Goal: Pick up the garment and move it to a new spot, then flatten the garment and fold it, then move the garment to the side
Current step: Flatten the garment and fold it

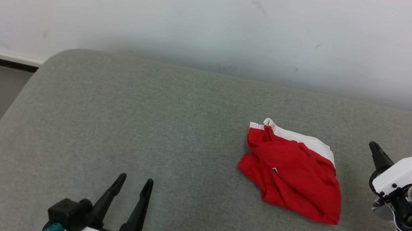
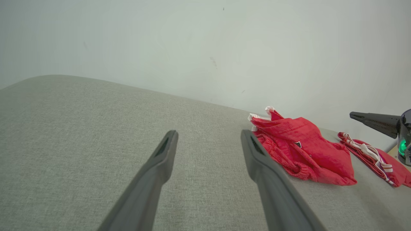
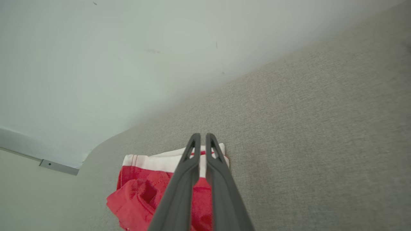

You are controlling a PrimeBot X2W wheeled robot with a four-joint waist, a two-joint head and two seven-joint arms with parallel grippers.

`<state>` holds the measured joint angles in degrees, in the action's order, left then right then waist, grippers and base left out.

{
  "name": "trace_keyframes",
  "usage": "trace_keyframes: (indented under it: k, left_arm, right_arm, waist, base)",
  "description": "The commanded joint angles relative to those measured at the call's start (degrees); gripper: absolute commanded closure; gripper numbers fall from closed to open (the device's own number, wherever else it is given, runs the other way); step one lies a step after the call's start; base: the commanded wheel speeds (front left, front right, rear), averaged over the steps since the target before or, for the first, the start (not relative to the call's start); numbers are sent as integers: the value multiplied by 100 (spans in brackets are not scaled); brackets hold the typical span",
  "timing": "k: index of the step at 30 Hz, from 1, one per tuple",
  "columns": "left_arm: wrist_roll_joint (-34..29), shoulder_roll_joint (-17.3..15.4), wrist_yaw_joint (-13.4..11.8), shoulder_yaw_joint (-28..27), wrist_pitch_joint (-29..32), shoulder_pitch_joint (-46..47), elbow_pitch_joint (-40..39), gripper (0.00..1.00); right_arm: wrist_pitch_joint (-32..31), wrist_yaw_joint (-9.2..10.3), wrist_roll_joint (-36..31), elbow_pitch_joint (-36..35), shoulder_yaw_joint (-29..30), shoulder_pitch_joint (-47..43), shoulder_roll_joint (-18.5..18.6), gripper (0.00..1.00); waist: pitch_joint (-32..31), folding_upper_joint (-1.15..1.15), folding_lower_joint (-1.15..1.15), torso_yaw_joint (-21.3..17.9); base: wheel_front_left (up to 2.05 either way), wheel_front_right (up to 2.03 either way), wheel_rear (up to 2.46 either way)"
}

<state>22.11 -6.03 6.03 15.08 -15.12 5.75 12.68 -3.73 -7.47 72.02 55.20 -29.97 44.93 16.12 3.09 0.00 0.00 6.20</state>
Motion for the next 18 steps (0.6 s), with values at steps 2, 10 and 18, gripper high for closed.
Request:
trace_keyframes:
  k: [2,10,18]
  left_arm:
    - [-40,-15,28,-13,2,86,38,0]
    - [2,28,49,-68,2,132,102,0]
    - [-43,52,68,-131,2,98,168,0]
  right_arm:
    - [-548,-2,279,171,64,98,-47,100]
    - [-2140,-2,814,878,143,314,-283,100]
    - [-3215,-2,1200,780,195,162,-626,100]
  waist:
    - [149,0,0,181]
    - [268,0,0,463]
    - [176,0,0,551]
  base:
    - [0,0,0]
    - [0,0,0]
    - [0,0,0]
